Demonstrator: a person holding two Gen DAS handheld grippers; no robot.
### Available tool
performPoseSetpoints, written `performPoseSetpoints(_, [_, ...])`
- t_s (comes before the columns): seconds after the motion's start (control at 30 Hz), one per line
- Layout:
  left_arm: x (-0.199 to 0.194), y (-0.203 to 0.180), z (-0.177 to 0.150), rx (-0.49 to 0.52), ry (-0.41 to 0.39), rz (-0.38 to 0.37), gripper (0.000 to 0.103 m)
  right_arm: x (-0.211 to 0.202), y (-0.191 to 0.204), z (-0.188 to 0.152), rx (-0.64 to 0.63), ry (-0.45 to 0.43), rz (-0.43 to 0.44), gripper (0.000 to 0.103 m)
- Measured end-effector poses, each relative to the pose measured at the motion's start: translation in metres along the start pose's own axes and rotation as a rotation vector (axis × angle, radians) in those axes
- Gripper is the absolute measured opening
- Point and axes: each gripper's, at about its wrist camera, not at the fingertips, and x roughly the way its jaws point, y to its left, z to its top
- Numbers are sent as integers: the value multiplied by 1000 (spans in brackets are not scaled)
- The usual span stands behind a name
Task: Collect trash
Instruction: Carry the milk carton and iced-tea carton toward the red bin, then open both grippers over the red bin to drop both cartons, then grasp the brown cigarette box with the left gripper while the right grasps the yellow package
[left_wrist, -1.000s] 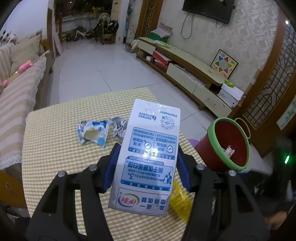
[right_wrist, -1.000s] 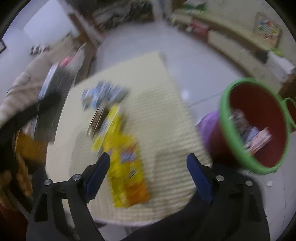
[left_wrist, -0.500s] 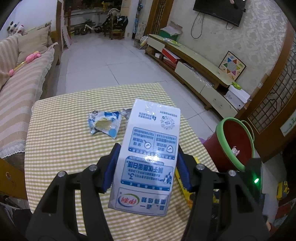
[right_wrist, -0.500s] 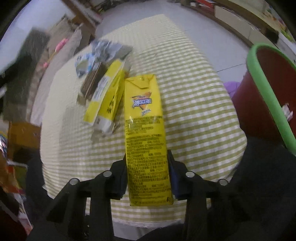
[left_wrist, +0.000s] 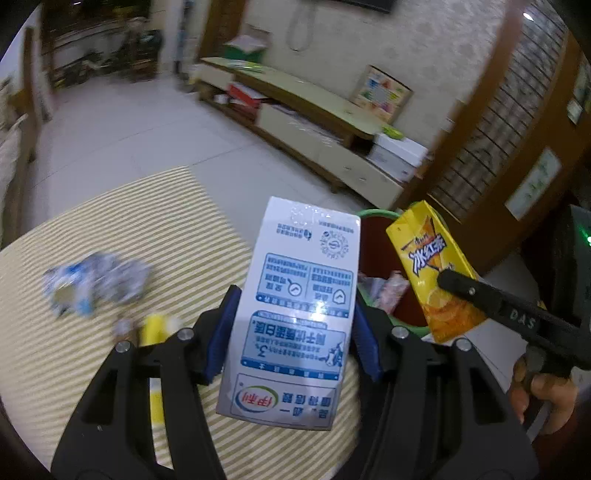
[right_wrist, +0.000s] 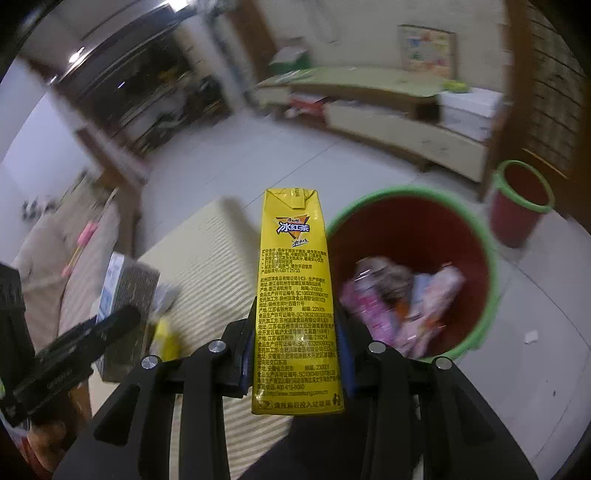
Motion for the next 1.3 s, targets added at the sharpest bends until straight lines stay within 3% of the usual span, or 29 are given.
performPoseSetpoints(0.3, [62, -95, 38, 181, 39, -135, 55, 0, -63, 23, 126, -62, -88, 34])
performPoseSetpoints(0.33, [69, -103, 41, 198, 50, -145, 57, -1, -68, 26, 128, -64, -95, 35])
performPoseSetpoints(0.4, [78, -113, 44, 213, 51, -146, 75, 4, -77, 28, 134, -53, -113, 41])
performPoseSetpoints(0.43, [78, -115, 43, 213, 42, -144, 81, 4, -81, 27, 140, -50, -125, 55])
performPoseSetpoints(0.47, [77, -115, 42, 209, 32, -145, 82, 5, -85, 26, 146, -53, -145, 62])
performPoseSetpoints(0.57, [71, -107, 37, 206, 18, -126, 89, 5, -88, 21, 157, -47, -146, 62])
performPoseSetpoints(0.7, [58, -75, 26, 187, 9, -43, 89, 8, -75, 14, 143, -35, -123, 62])
performPoseSetpoints(0.93, [22, 42, -4, 11, 32, 191, 88, 18, -35, 4, 102, 11, -45, 68])
performPoseSetpoints(1.0, [16, 90, -18, -100, 76, 240, 81, 24, -19, -1, 79, 37, -21, 68])
performPoseSetpoints(1.07, [13, 122, -29, -185, 114, 264, 61, 30, -5, -7, 53, 65, 0, 69])
performPoseSetpoints(1.1, [13, 140, -36, -237, 133, 268, 59, 34, 2, -11, 44, 76, 7, 69])
performPoseSetpoints(1.23, [21, 167, -51, -323, 185, 235, 51, 44, 36, -26, 3, 133, 60, 69])
performPoseSetpoints(1.3, [24, 174, -58, -358, 199, 195, 37, 46, 56, -34, -36, 153, 80, 69])
